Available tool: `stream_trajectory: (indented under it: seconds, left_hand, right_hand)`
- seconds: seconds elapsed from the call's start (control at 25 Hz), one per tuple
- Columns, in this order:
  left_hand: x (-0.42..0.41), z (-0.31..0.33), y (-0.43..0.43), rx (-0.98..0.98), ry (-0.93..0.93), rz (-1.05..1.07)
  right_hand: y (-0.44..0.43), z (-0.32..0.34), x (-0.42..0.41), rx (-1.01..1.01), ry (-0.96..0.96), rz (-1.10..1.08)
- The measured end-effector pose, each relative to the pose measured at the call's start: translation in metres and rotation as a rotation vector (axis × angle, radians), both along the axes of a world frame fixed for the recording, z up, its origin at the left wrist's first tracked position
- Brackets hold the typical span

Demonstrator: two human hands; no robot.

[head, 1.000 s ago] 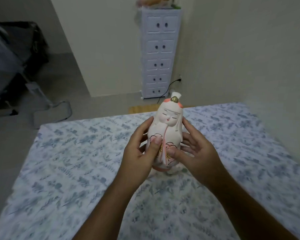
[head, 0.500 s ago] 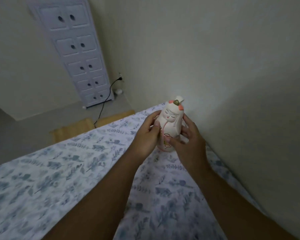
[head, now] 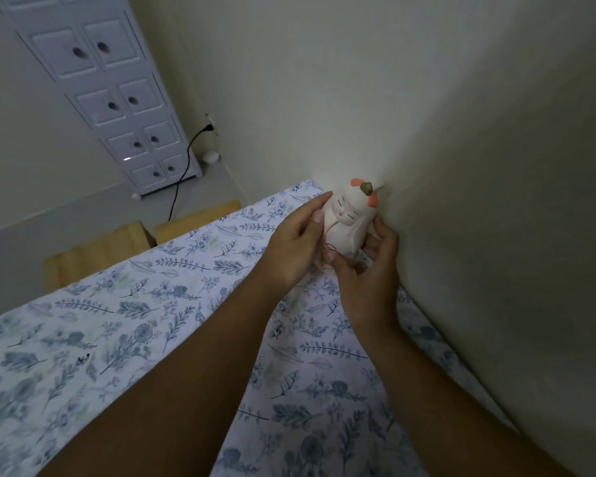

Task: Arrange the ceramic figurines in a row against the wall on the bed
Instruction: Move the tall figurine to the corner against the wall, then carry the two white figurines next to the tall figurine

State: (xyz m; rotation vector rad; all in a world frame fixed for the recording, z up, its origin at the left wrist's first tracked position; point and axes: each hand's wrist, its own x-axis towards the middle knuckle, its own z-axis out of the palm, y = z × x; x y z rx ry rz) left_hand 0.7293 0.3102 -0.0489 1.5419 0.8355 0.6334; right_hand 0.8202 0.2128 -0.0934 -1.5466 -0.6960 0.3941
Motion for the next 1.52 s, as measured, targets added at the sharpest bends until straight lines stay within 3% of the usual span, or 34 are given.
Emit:
stream_trajectory:
  seconds: [0.32,0.44,0.6,1.04,1.2,1.36,1.44,1.52]
  left_hand:
    - [-0.002,-0.002,0.001,0.016,0.051,0.006]
    - [-0.017,0.006,-0.011,0.008,0.097,0.098]
    - [-0.077,0.022,-0.041,0.076,0.213,0.172]
    - [-0.373,0.042,-0.179,0.329,0.637,0.320]
    - [-0.467,0.028,-0.209,0.340,0.794,0.347]
    - [-0.533,0.010,-0.211,0.345,1.102,0.178]
    - [-0.549,0.003,-0.206,0.263,1.086,0.149]
    - [-0.560,-0.003,-0.197,0.176,0.954,0.194]
  right_hand:
    - [0.000,-0.003,0.002,-0.013,-0.056,0.040]
    - [-0.009,0.005,0.005,-0.164,-0.097,0.048]
    - [-0.042,0.024,-0.016,-0.362,-0.298,-0.002]
    - [-0.112,0.064,-0.278,-0.532,-0.779,0.599]
    - [-0.127,0.056,-0.366,-0.553,-0.826,0.745]
    - [-0.126,0.037,-0.413,-0.728,-0.778,0.810]
    - [-0.125,0.028,-0.422,-0.819,-0.723,0.816]
    - [-0.122,0.017,-0.429,-0.797,-0.660,0.776]
